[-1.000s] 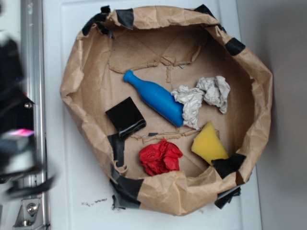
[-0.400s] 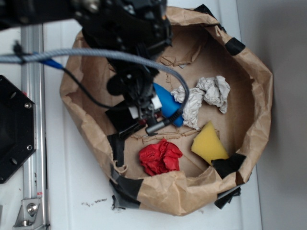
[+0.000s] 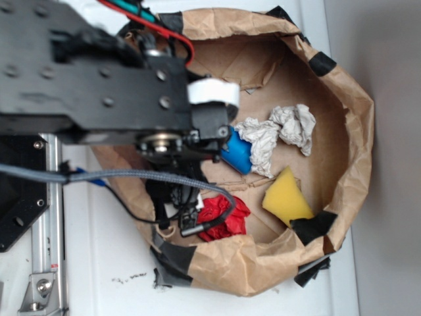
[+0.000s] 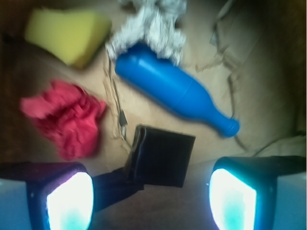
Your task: Grab the black box.
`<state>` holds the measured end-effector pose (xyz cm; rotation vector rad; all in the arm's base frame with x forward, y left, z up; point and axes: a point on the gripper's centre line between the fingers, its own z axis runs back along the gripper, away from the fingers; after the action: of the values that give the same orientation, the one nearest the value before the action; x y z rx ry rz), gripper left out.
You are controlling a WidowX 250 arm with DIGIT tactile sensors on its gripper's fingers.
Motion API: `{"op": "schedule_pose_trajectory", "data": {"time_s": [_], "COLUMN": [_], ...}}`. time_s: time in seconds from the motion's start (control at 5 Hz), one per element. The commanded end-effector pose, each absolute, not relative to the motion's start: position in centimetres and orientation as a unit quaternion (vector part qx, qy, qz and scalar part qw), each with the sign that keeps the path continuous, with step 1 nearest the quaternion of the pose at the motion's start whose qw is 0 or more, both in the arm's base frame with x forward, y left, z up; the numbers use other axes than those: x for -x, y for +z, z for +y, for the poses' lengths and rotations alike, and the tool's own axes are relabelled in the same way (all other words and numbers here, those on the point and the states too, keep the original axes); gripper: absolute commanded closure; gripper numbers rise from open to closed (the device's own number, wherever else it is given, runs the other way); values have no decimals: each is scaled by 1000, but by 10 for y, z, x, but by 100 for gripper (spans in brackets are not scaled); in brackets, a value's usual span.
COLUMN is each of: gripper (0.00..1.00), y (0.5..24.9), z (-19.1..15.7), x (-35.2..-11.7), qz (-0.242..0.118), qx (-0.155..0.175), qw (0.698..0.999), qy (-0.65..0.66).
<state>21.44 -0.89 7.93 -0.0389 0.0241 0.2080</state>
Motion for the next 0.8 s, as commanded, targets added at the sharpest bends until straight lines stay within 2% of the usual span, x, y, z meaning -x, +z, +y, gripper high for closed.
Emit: {"op": "schedule_pose_trajectory", "data": {"time_s": [0.0, 0.2, 0.4, 0.6], "gripper": [0, 0, 0, 0], "y": [53, 56, 59, 54], "z": [4, 1, -1, 10], "x": [-203, -202, -199, -192], "qz": [23, 20, 18, -9], "qx": [29, 48, 54, 76], "qw": [994, 993, 993, 990], "qy": [103, 107, 107, 123]}}
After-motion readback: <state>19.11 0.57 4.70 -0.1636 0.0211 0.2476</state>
